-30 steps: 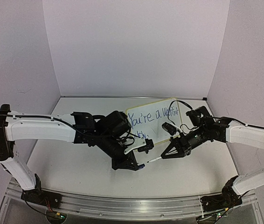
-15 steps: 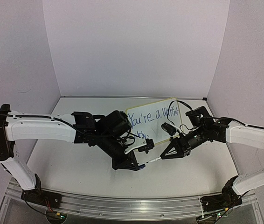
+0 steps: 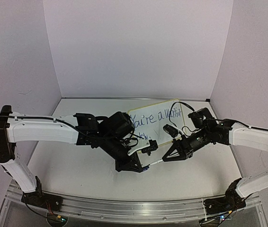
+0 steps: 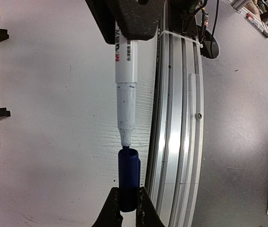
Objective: Write a sentence on the whiteboard
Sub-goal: Insert the whiteboard marker without the cap into the pen cap.
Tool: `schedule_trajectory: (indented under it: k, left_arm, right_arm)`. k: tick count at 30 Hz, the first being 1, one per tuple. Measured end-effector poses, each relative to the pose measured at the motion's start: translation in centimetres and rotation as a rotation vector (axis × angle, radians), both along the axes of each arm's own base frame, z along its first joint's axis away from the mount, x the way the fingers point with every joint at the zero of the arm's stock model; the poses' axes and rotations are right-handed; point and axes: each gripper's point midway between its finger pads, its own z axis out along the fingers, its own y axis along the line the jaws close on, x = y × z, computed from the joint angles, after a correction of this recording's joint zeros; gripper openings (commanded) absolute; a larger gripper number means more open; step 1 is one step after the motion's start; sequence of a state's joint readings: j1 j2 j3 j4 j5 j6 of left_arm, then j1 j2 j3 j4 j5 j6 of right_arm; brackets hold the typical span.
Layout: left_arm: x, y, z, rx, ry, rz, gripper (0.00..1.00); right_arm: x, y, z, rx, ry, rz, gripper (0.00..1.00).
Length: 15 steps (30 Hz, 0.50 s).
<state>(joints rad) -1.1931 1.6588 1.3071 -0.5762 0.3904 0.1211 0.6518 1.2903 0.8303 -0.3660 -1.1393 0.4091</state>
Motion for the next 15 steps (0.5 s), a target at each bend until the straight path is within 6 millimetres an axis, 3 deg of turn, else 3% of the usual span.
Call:
schedule_trajectory:
  k: [15]
  left_arm:
    - [0.01, 0.0, 0.01, 0.003, 0.013, 0.016, 0.0]
  right_arm:
    - [0.14, -0.12, -0.59, -0.017, -0.002, -0.015, 0.0]
